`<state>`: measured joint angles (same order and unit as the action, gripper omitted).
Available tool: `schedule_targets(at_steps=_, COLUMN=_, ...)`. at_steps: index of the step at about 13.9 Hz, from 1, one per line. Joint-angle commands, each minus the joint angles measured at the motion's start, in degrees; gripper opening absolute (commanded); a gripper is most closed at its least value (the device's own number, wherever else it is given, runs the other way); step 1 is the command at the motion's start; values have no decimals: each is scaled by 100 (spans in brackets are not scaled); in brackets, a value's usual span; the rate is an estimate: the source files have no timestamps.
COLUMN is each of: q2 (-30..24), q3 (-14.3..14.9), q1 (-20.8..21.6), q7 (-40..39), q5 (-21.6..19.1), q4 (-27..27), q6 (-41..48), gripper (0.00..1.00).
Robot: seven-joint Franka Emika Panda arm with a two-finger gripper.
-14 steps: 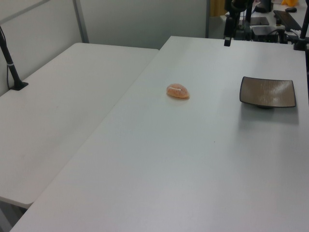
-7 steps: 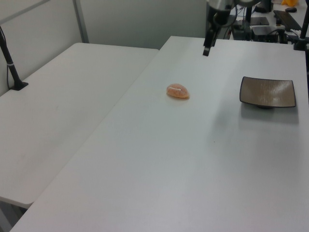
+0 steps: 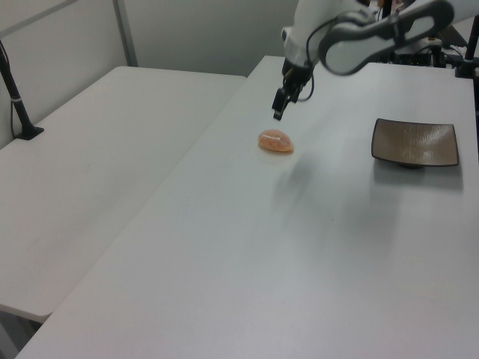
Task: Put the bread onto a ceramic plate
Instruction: 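Move the open gripper over the orange bread roll and lower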
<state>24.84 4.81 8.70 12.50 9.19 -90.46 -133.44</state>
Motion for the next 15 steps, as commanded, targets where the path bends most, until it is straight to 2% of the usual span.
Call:
schedule_targets(at_steps=1, q2=529, q3=38, q1=79, q7=226, q5=250, q4=178, q6=-523, gripper=100)
schedule_targets(at_steps=3, q2=767, q3=38, q1=71, q7=226, q5=329, q4=265, q6=-814, gripper=100)
schedule_targets(at_steps=7, q2=1004, q3=55, q1=53, q7=217, q5=373, q4=362, q6=-850, gripper=100)
schedule_targets(at_steps=15, q2=1172, q3=108, q1=9, q7=217, q5=496, q4=459, q6=-868, gripper=100)
